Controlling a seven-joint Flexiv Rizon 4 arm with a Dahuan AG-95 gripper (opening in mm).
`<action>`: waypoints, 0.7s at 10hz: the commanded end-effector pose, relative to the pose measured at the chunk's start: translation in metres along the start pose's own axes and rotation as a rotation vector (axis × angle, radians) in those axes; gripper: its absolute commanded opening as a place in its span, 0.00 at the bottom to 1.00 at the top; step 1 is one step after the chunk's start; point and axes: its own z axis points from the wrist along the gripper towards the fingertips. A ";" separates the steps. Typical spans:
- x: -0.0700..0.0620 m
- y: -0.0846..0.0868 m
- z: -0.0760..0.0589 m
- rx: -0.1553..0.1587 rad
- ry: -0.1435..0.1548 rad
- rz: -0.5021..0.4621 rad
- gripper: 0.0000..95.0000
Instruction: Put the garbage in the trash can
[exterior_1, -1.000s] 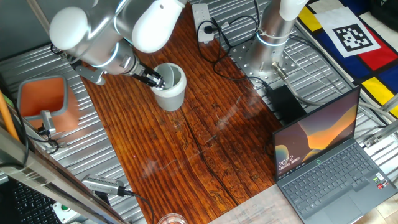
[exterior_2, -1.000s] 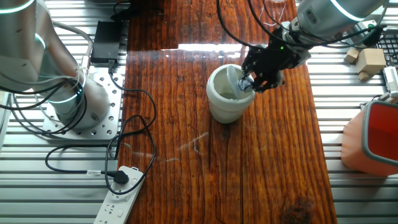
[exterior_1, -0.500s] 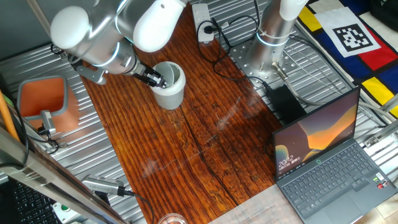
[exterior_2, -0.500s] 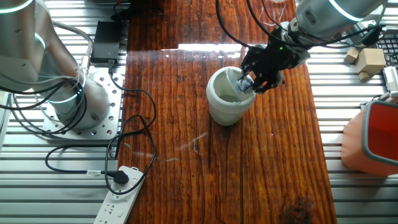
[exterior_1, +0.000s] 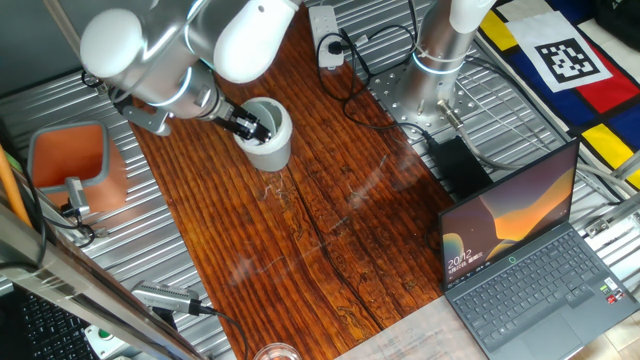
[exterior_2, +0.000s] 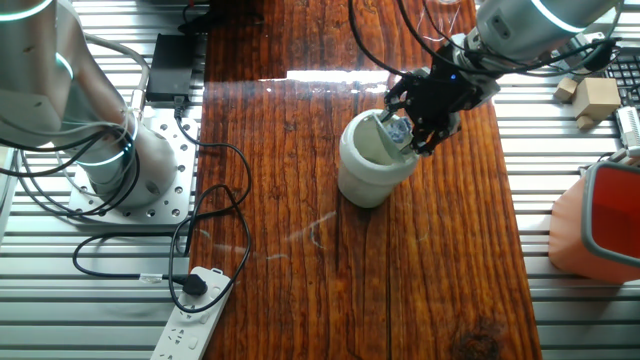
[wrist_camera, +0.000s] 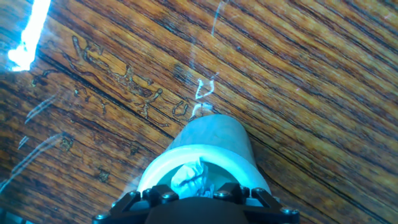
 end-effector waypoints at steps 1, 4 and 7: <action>0.002 -0.002 -0.001 0.001 -0.001 -0.007 0.60; 0.009 -0.004 -0.004 0.003 -0.007 -0.011 0.60; 0.014 -0.002 -0.011 0.003 -0.016 -0.010 0.60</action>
